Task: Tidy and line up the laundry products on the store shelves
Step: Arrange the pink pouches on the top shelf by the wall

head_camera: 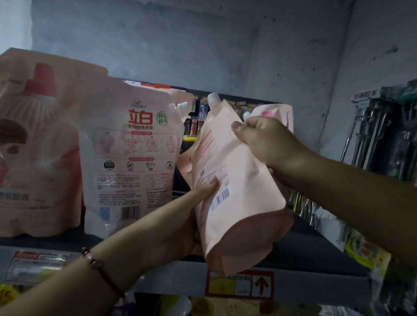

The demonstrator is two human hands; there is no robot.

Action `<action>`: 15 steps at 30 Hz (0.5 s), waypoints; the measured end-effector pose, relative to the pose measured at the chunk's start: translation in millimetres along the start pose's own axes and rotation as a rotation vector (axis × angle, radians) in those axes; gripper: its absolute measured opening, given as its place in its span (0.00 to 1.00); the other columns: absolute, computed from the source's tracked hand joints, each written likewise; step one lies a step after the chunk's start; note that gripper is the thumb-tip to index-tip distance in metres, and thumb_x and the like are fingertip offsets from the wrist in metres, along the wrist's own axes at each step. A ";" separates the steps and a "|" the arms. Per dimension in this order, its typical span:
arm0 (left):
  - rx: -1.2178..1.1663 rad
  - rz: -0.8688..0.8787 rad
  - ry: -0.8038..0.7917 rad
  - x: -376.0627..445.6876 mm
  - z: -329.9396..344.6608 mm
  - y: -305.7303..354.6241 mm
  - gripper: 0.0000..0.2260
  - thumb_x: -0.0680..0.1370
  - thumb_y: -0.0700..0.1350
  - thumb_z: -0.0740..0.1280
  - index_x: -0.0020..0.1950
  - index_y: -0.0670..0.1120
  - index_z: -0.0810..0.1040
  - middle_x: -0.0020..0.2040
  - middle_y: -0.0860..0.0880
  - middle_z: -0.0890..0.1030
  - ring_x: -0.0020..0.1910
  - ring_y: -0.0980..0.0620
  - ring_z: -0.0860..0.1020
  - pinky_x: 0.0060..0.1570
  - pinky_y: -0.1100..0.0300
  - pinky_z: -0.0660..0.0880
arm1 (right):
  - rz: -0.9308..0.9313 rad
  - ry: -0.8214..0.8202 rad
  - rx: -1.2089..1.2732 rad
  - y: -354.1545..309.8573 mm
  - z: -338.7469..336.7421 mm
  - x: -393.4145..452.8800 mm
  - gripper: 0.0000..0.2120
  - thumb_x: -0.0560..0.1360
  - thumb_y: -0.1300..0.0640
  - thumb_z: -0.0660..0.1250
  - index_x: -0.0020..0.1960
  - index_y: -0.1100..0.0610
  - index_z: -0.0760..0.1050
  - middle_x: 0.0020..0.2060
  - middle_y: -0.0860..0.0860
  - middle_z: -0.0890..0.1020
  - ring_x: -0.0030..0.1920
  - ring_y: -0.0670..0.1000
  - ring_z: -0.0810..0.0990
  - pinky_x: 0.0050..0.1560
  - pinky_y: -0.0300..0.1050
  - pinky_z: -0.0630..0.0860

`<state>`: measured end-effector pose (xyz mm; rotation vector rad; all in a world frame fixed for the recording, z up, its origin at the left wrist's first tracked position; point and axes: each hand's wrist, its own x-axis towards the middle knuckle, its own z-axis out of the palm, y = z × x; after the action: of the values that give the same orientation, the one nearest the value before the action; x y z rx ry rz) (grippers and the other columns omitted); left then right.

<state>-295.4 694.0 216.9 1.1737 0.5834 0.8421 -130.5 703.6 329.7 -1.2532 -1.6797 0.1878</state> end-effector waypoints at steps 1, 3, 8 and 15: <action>0.006 0.020 0.000 0.2 2.6 -1.5 0.30 0.73 0.61 0.70 0.73 0.52 0.71 0.62 0.44 0.82 0.61 0.42 0.81 0.60 0.40 0.76 | -0.028 0.000 -0.025 -1.4 -3.1 -3.2 0.20 0.79 0.47 0.64 0.42 0.64 0.75 0.33 0.57 0.74 0.34 0.52 0.73 0.37 0.44 0.68; 0.044 0.107 0.012 -0.4 10.9 -5.4 0.30 0.72 0.58 0.72 0.72 0.58 0.67 0.59 0.47 0.84 0.56 0.44 0.83 0.51 0.44 0.81 | -0.088 -0.003 -0.077 -4.6 -9.3 -9.1 0.19 0.80 0.48 0.64 0.33 0.56 0.69 0.29 0.51 0.70 0.29 0.48 0.69 0.32 0.42 0.64; 0.104 0.335 0.111 3.0 29.6 -6.5 0.33 0.69 0.53 0.74 0.71 0.59 0.64 0.49 0.54 0.86 0.45 0.54 0.86 0.37 0.57 0.82 | -0.214 0.022 -0.154 -13.3 -29.6 -18.2 0.19 0.80 0.49 0.63 0.33 0.56 0.68 0.30 0.52 0.69 0.29 0.47 0.67 0.32 0.42 0.63; 0.268 0.595 0.212 15.8 43.3 -3.7 0.45 0.66 0.53 0.77 0.75 0.67 0.53 0.63 0.57 0.75 0.51 0.62 0.82 0.42 0.65 0.81 | -0.264 0.069 -0.165 -10.9 -55.4 -27.0 0.21 0.81 0.48 0.63 0.45 0.67 0.76 0.31 0.59 0.73 0.29 0.48 0.68 0.27 0.37 0.63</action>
<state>-251.8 682.4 226.9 1.5467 0.5339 1.4395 -95.6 654.7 347.6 -1.1285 -1.8092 -0.1549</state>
